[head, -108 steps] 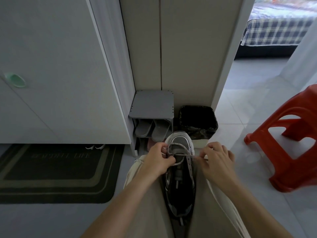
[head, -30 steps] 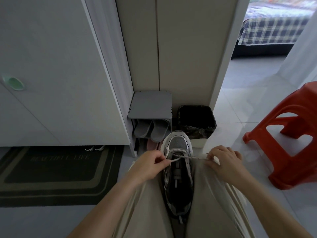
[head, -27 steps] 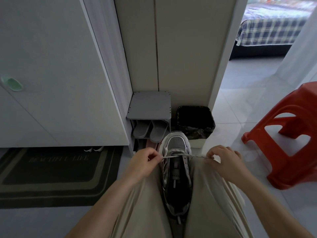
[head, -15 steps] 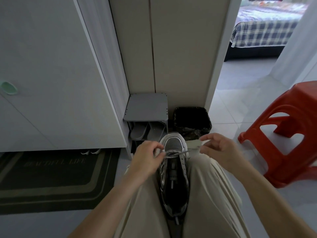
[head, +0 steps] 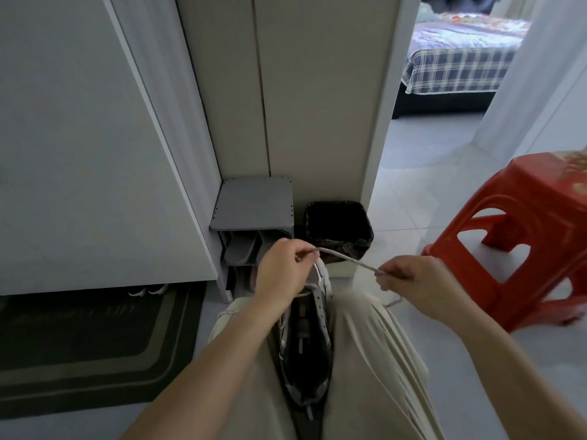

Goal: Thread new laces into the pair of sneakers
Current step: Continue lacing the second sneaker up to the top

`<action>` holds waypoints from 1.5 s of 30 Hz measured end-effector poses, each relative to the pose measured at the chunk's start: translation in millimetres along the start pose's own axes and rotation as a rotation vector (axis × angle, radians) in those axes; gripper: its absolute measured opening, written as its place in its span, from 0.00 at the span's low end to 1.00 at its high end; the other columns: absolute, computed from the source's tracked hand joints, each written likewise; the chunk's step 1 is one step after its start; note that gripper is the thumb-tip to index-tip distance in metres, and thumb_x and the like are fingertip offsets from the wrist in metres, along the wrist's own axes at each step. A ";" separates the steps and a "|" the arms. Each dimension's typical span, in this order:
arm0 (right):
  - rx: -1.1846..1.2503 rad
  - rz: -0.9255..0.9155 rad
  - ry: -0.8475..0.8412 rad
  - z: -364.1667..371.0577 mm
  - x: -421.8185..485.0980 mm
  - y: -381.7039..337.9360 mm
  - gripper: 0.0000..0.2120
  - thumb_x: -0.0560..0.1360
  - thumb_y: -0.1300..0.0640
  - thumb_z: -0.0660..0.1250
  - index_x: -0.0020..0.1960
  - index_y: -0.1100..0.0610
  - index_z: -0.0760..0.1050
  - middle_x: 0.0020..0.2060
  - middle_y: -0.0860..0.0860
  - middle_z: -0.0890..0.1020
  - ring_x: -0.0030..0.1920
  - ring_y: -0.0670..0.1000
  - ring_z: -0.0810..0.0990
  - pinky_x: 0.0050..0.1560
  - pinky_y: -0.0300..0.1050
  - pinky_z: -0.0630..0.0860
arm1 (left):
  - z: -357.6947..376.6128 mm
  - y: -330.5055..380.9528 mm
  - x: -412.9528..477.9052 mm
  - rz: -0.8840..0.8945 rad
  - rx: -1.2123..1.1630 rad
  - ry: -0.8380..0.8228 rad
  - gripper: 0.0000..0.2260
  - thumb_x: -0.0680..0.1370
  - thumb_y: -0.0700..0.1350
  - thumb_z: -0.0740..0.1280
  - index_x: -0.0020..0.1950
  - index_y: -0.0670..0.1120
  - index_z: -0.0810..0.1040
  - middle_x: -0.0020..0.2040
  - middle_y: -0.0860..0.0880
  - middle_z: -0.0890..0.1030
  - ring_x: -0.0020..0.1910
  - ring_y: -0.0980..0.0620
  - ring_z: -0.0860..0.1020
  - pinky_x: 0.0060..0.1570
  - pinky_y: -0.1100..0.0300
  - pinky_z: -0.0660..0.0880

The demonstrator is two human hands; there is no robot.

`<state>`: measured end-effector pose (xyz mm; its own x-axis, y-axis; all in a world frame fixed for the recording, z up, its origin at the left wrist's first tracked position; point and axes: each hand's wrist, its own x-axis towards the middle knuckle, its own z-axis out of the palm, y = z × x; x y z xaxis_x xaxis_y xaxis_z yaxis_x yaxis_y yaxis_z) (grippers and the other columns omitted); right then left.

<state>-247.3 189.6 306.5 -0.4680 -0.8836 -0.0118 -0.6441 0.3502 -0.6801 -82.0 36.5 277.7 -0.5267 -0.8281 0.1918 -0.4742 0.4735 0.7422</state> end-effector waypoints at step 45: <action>0.065 -0.253 -0.222 59.7 -18.7 -55.6 0.10 0.77 0.45 0.60 0.54 0.45 0.77 0.39 0.40 0.80 0.40 0.37 0.78 0.45 0.36 0.74 | -42.0 4.9 -54.3 -0.133 -0.105 -0.505 0.13 0.73 0.52 0.71 0.31 0.47 0.77 0.25 0.55 0.72 0.26 0.56 0.69 0.31 0.60 0.66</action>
<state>-166.6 168.2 300.7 -0.1509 -0.9885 0.0086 -0.6796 0.0974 -0.7271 -26.0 71.2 297.9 -0.7530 -0.6193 -0.2221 -0.5006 0.3202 0.8042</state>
